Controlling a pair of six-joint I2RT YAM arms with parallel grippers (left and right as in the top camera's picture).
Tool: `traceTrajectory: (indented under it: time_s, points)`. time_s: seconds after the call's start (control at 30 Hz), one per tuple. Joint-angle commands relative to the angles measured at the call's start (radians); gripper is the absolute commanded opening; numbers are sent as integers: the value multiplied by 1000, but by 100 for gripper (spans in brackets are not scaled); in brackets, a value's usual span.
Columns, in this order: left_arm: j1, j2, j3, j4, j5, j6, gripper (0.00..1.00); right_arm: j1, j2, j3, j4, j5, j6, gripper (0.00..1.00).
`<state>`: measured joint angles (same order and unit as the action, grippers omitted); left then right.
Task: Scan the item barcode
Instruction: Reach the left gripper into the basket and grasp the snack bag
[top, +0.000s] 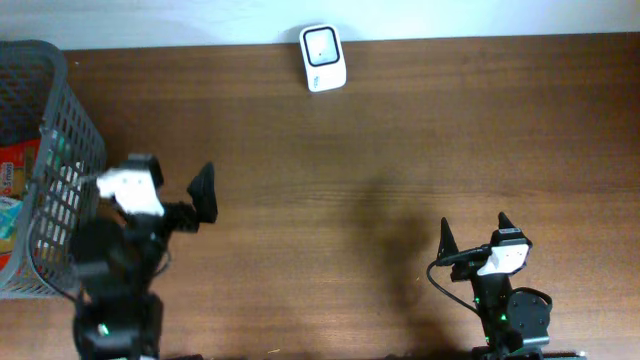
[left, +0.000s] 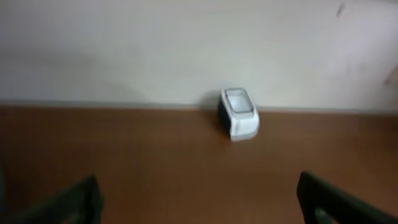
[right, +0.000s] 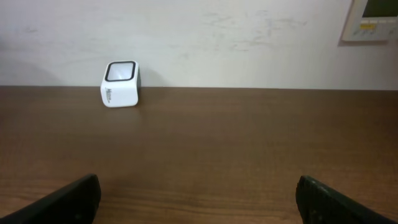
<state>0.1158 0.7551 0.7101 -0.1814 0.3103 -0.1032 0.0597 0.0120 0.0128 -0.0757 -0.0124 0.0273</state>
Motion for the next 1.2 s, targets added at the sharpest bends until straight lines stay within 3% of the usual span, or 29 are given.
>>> traceTrajectory:
  time_s: [0.0, 0.13, 0.2, 0.63, 0.7, 0.83, 0.93, 1.0, 1.17]
  points:
    - [-5, 161, 259, -176, 35, -5, 99, 6, -6, -7, -3, 5, 11, 99]
    - [-5, 359, 612, -502, 52, -5, 99, 6, -6, -7, -3, 4, 11, 99]
    - [-4, 442, 757, -628, 145, -5, 99, 6, -6, -7, -3, 5, 11, 99]
    - [-3, 569, 782, -762, 132, 14, 100, 6, -6, -7, -3, 4, 11, 99]
    - [2, 569, 814, -744, 86, 3, 95, 6, -6, -7, -3, 5, 11, 99]
    - [59, 587, 1030, -821, -106, -16, 95, 6, -6, -7, -3, 4, 11, 99]
    - [105, 636, 1245, -891, -375, -27, 97, 6, -6, -7, -3, 5, 11, 99]
    - [154, 637, 1270, -881, -481, -82, 98, 6, -6, -7, -3, 4, 11, 99]
    - [340, 667, 1269, -916, -512, -94, 98, 6, -6, -7, -3, 5, 11, 99]
